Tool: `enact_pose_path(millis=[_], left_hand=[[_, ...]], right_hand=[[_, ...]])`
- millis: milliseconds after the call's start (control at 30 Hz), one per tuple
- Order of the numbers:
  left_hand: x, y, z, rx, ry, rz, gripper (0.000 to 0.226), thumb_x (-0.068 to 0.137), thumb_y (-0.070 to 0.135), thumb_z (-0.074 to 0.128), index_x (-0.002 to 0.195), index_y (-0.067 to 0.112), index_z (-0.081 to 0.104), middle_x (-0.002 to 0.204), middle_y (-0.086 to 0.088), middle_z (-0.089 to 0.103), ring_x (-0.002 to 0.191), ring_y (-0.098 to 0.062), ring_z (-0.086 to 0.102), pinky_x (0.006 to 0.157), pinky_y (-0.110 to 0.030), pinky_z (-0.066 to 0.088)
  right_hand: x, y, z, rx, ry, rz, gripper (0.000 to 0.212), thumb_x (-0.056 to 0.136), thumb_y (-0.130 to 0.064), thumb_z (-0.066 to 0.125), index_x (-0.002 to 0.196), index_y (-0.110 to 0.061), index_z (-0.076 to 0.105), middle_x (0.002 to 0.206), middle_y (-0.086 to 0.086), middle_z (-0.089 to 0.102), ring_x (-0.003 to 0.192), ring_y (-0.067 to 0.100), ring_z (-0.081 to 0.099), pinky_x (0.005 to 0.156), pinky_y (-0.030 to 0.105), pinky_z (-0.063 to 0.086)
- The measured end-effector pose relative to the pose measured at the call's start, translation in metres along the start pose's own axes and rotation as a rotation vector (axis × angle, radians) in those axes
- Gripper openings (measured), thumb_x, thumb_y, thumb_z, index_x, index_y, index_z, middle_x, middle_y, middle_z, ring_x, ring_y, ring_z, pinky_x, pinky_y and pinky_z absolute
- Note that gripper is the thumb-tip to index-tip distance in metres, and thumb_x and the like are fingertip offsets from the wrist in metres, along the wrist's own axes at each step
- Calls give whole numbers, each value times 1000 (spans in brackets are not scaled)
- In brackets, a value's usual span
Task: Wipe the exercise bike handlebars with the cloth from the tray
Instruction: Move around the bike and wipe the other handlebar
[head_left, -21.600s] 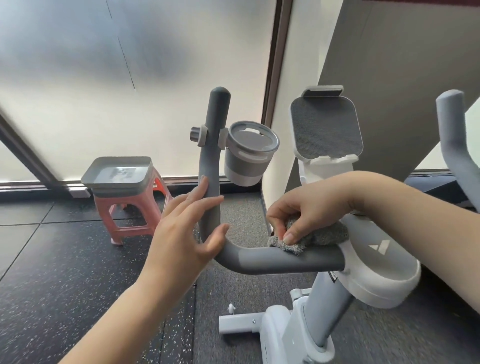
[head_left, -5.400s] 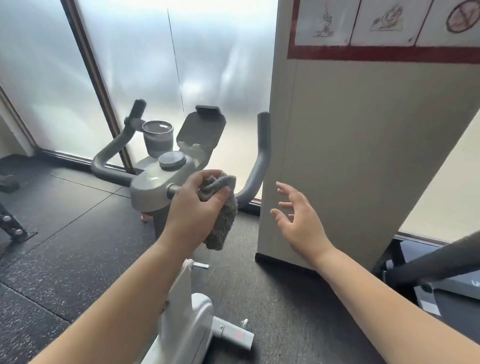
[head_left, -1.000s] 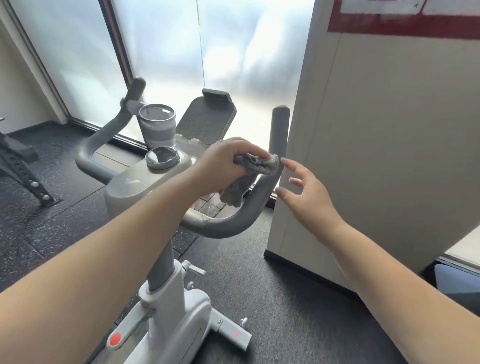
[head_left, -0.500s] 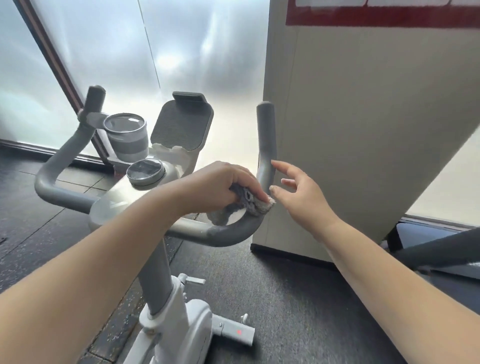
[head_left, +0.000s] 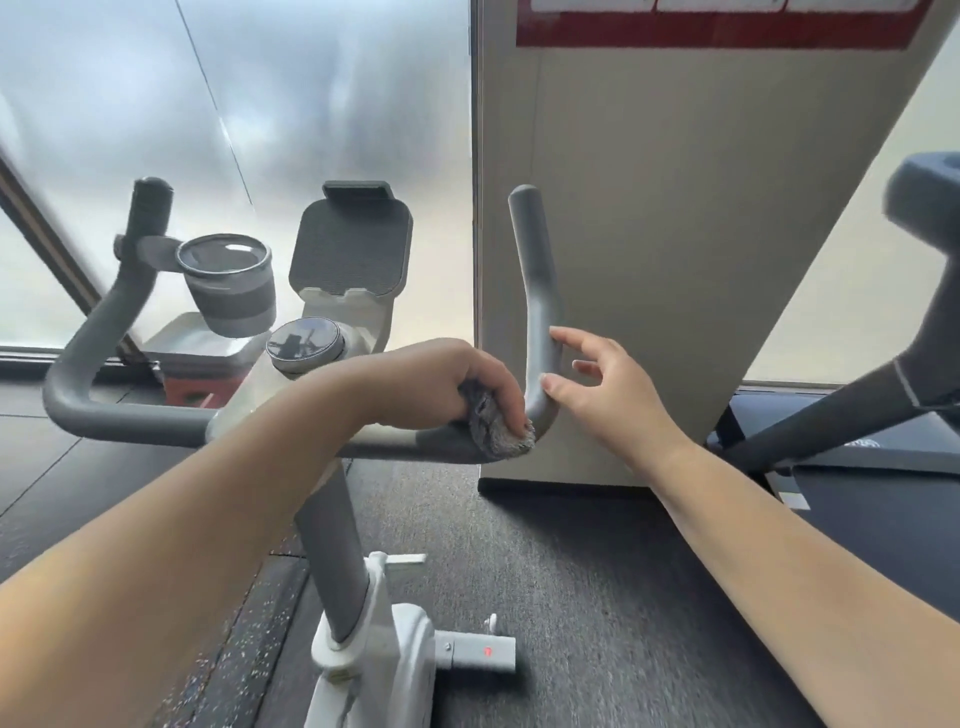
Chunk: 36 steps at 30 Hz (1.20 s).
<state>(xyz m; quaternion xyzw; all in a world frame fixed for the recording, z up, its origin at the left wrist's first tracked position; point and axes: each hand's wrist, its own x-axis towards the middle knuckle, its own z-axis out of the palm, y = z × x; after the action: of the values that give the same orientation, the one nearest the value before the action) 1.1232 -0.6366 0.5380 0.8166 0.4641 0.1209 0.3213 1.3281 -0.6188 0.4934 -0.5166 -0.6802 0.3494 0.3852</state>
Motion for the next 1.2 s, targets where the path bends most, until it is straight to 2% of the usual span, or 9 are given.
enact_pose_path(millis=[267, 500, 633, 767, 867, 967, 1100, 1200], left_hand=[[-21, -24, -23, -4, -92, -25, 62, 73, -18, 48, 73, 38, 74, 100, 15, 73, 100, -3, 65, 94, -31, 51], [-44, -52, -44, 23, -112, -49, 66, 65, -24, 41, 67, 33, 74, 93, 18, 72, 101, -4, 65, 82, -24, 53], [-53, -64, -53, 50, -131, -40, 64, 60, -25, 39, 65, 29, 73, 90, 16, 73, 100, -5, 66, 85, -33, 52], [-55, -68, -57, 98, -148, -36, 61, 60, -24, 43, 61, 29, 73, 85, 17, 73, 93, -5, 68, 77, -31, 52], [-56, -64, -50, 136, -79, -15, 63, 59, -21, 44, 57, 35, 71, 82, 21, 72, 89, 0, 67, 79, -33, 54], [-58, -61, -41, 62, 13, 26, 68, 59, -25, 42, 59, 36, 72, 81, 20, 73, 88, 0, 67, 84, -32, 53], [-48, -51, -28, -11, 47, 49, 69, 60, -23, 38, 65, 35, 74, 88, 16, 73, 94, -3, 67, 89, -34, 53], [-38, -40, -18, -27, 65, 86, 64, 61, -20, 38, 68, 33, 74, 92, 11, 74, 96, -5, 66, 90, -32, 52]], right_hand=[[-13, -6, 10, -10, 62, 32, 47, 89, -25, 63, 133, -33, 51, 135, -16, 47, 117, 8, 50, 92, 24, 42], [-14, -9, 14, 7, 76, 61, 46, 90, -21, 62, 133, -34, 51, 133, -15, 49, 115, 7, 51, 90, 23, 41], [-15, -10, 16, 30, 80, 73, 45, 91, -21, 61, 133, -34, 51, 132, -14, 50, 115, 6, 51, 93, 24, 43], [-15, -9, 16, 29, 82, 70, 45, 91, -20, 61, 133, -34, 52, 131, -14, 50, 112, 5, 53, 91, 22, 41], [-15, -9, 15, 26, 72, 67, 45, 91, -21, 62, 133, -34, 51, 130, -13, 52, 111, 4, 53, 88, 20, 40], [-14, -8, 14, 34, 60, 68, 46, 91, -20, 61, 134, -34, 51, 130, -11, 53, 111, 3, 54, 86, 16, 40], [-14, -8, 15, 44, 57, 70, 46, 91, -19, 61, 134, -33, 51, 130, -10, 52, 109, 3, 54, 78, 11, 40], [-14, -8, 14, 43, 59, 71, 45, 91, -20, 61, 133, -34, 51, 129, -9, 53, 109, 3, 54, 79, 11, 39]])
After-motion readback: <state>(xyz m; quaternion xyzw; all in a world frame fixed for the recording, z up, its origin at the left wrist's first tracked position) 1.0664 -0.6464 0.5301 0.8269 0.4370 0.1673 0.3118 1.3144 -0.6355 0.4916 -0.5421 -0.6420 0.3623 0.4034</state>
